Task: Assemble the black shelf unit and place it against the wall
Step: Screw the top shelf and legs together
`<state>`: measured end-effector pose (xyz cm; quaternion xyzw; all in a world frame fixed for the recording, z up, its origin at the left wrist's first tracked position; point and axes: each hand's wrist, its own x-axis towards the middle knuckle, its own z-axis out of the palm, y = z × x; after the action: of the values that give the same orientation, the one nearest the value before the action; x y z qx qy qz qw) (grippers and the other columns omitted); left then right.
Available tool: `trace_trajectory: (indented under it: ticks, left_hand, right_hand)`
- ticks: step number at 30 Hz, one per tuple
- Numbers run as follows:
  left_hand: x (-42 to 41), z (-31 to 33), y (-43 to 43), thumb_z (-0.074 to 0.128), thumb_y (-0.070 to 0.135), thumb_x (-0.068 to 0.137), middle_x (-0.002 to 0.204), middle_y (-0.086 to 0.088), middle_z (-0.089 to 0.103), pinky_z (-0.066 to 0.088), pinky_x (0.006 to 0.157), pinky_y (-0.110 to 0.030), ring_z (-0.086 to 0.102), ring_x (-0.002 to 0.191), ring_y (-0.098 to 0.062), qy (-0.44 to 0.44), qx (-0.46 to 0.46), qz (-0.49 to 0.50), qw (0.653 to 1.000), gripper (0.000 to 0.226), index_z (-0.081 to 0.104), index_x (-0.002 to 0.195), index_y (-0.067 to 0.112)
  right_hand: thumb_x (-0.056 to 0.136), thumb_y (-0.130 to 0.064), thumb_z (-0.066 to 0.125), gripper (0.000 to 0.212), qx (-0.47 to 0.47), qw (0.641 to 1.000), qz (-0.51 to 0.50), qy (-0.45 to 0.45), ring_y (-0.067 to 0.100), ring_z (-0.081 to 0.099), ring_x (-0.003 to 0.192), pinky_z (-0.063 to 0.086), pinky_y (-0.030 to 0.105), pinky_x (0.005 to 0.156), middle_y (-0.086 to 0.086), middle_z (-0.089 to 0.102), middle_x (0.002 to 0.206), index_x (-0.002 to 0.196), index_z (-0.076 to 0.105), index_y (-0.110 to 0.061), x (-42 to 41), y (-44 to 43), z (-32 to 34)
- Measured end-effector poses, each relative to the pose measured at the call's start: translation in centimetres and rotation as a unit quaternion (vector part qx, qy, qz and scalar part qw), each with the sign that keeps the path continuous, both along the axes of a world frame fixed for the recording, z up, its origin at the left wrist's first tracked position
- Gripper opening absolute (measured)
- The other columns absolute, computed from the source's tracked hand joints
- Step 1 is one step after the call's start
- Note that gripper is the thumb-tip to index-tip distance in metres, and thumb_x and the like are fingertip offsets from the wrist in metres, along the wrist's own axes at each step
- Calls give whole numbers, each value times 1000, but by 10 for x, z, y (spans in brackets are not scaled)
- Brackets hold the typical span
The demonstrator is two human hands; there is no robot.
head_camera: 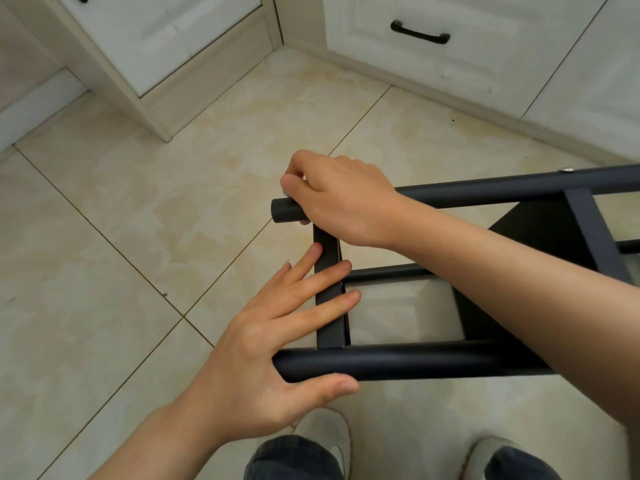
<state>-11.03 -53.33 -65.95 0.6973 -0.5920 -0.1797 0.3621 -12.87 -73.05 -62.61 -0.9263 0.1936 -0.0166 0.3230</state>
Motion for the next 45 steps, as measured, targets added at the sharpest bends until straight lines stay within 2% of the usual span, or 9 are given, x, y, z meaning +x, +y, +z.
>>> trace_trajectory:
  ticks: [3,6,11,14,18,24,34,41,45]
  left_hand:
    - [-1,1,0,72,49,83,156,7,45,27,120,-48,26,152,-20,10,1,3,1000,65,56,139,21]
    - [-3,1,0,72,47,84,156,8,45,26,121,-47,26,153,-21,23,1,6,1000,64,56,139,20]
    - [-3,-2,-1,72,45,85,155,5,47,26,123,-41,27,152,-23,30,-6,4,1000,61,57,137,19]
    - [-3,-2,-2,72,45,85,155,3,47,27,122,-42,27,152,-24,26,-7,1,1000,61,57,137,17]
    - [-3,-2,-2,70,46,86,155,2,47,27,122,-46,27,152,-24,17,-8,0,1000,60,58,137,16]
    - [-4,-1,-2,68,47,88,155,3,47,28,121,-34,27,152,-24,14,-10,-7,1000,59,57,137,15]
    - [-4,-1,-3,68,47,87,151,0,49,29,120,-31,30,151,-25,-4,-16,-10,1000,59,58,135,14]
    - [-4,-1,-4,67,49,89,151,-1,50,31,120,-34,30,151,-26,1,-17,-11,1000,59,58,134,13]
    - [-5,-1,-4,70,45,85,150,-2,50,31,120,-33,30,151,-26,1,-19,-10,1000,58,58,133,15]
  right_hand:
    - [104,-36,34,23,78,994,-56,-58,18,64,93,42,38,77,-9,71,97,105,52,-23,0,2,2]
    - [105,-26,40,18,251,943,-120,-183,10,70,87,55,42,84,-5,73,98,93,52,-20,-9,1,11]
    - [101,-18,52,12,223,938,-96,-248,8,67,87,57,31,79,-6,73,89,92,58,-14,-62,-14,20]
    - [97,-19,57,14,251,947,-85,-179,6,64,71,55,21,66,-1,72,79,89,63,-9,-96,-22,20]
    - [88,-27,65,15,268,963,1,29,6,65,65,54,20,62,-2,75,77,85,68,-12,-116,-24,5]
    - [90,-15,71,10,340,914,67,211,6,72,75,56,15,69,-3,77,86,99,76,-15,-101,-12,-25]
    - [89,-12,69,18,551,807,25,212,5,66,68,56,17,67,0,74,77,73,74,-18,-79,-3,-34]
    - [91,-12,67,33,529,823,58,199,7,62,70,50,21,69,-3,73,79,61,72,-27,-78,0,-31]
    - [93,-11,65,20,522,824,70,208,9,61,76,51,22,73,-2,72,83,77,74,-21,-80,0,-29]
